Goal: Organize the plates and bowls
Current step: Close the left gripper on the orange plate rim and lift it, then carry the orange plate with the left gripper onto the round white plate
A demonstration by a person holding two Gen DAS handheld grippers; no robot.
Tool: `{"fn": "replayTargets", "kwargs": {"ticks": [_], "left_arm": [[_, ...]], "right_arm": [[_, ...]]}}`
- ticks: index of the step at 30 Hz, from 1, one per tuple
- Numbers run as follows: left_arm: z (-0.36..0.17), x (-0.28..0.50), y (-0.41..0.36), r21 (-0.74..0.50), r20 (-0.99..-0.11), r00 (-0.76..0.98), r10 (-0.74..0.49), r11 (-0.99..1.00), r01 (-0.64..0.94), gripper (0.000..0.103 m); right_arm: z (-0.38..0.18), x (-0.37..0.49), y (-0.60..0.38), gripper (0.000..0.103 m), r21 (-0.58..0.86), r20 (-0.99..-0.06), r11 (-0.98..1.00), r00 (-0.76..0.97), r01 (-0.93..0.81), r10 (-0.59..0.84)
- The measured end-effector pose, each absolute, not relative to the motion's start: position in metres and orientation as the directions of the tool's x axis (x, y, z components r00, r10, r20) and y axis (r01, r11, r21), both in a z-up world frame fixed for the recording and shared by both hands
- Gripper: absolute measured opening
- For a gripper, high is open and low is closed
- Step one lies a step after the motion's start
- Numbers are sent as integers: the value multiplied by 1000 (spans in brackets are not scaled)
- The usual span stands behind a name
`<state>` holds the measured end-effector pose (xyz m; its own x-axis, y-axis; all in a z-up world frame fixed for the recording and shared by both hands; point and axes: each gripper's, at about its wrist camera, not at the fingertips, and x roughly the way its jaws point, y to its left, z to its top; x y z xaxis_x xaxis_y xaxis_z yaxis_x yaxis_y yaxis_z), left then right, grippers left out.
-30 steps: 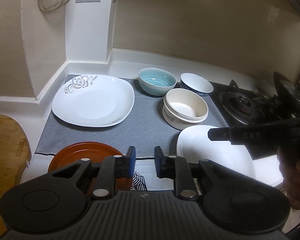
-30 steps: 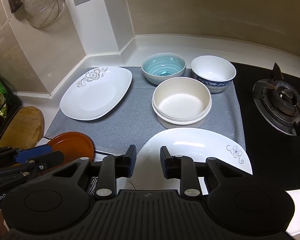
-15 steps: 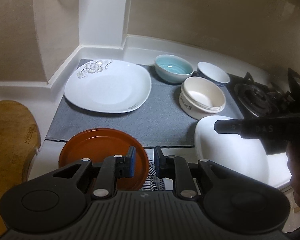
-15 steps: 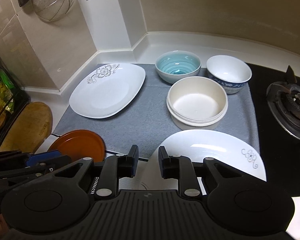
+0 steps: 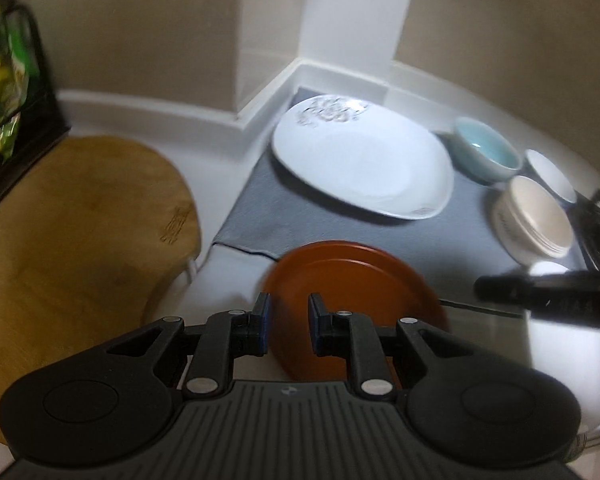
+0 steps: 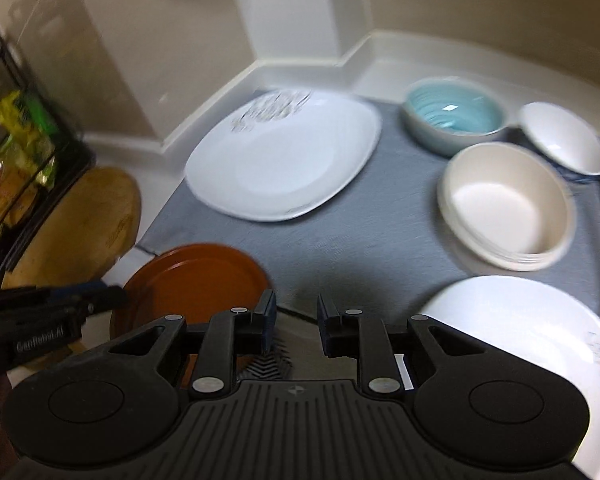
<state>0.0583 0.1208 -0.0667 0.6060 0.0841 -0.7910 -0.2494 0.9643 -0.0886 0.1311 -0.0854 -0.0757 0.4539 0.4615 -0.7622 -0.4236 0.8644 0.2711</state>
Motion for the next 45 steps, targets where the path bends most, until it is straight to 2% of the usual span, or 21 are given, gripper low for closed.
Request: {"fn": "replayTargets", "kwargs": {"ticks": [12, 13, 15, 17, 19, 23, 34, 45], "left_arm": [[-91, 61, 128, -91, -827, 557, 69, 963, -255, 22], [-91, 61, 127, -94, -826, 560, 62, 965, -246, 22], [-91, 61, 125, -101, -822, 567, 49, 968, -230, 13], [-89, 60, 122, -84, -821, 567, 63, 970, -230, 12], [-86, 59, 122, -93, -819, 572, 56, 970, -227, 11], [-75, 55, 113, -100, -805, 592, 36, 976, -195, 11], [-48, 54, 45, -73, -778, 627, 42, 985, -155, 11], [-43, 60, -52, -58, -778, 628, -6, 996, -63, 11]], "right_arm": [[-113, 144, -51, 24, 278, -843, 852, 312, -444, 437], [-114, 144, -50, 24, 277, -845, 851, 308, -446, 437], [-115, 143, -49, 24, 279, -845, 846, 302, -456, 441], [-116, 143, -49, 23, 288, -841, 841, 299, -458, 451], [-115, 142, -50, 14, 279, -844, 844, 303, -458, 443], [-105, 137, -64, 13, 309, -826, 842, 314, -443, 469], [-78, 127, -124, 13, 312, -784, 847, 387, -431, 485], [-73, 109, -229, 13, 345, -759, 869, 439, -355, 481]]}}
